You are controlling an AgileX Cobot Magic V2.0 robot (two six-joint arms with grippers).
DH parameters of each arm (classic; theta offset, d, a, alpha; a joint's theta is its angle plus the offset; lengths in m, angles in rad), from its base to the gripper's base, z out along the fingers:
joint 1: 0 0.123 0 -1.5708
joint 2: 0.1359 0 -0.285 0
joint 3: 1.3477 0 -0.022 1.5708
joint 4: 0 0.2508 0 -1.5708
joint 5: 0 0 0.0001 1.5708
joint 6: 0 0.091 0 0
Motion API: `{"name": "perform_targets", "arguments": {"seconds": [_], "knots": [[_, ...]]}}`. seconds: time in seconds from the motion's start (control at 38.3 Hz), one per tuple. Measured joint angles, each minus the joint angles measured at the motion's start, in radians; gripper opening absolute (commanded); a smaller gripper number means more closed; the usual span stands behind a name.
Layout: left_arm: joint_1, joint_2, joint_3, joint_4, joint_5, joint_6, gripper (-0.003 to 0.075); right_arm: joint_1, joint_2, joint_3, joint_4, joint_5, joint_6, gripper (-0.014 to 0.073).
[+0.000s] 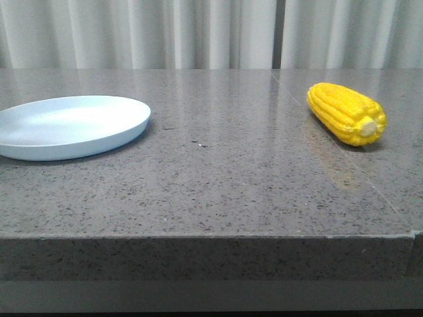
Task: Place corn on plate with both arms
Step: 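Lower the left gripper onto the pale blue plate's rim and grip it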
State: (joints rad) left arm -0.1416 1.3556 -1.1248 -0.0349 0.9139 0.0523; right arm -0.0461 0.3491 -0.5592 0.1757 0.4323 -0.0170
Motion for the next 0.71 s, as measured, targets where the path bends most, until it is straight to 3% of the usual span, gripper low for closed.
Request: {"name": "perform_targets", "arguments": {"seconds": [0.31,0.52,0.63,0.71], "knots": [[0.0,0.242,-0.094,-0.049,0.029,-0.002,0.0692,0.0,0.0,0.0,0.0,0.0,0.0,0.0647],[0.0,0.294,-0.121,-0.051,0.029,-0.002,0.0684,0.0,0.0,0.0,0.0,0.0,0.0,0.0647],[0.0,0.294,-0.129,-0.051,0.032,-0.002,0.0623,0.0,0.0,0.0,0.0,0.0,0.0,0.0647],[0.0,0.294,-0.129,-0.052,0.033,-0.002,0.0521,0.0,0.0,0.0,0.0,0.0,0.0,0.0647]]}}
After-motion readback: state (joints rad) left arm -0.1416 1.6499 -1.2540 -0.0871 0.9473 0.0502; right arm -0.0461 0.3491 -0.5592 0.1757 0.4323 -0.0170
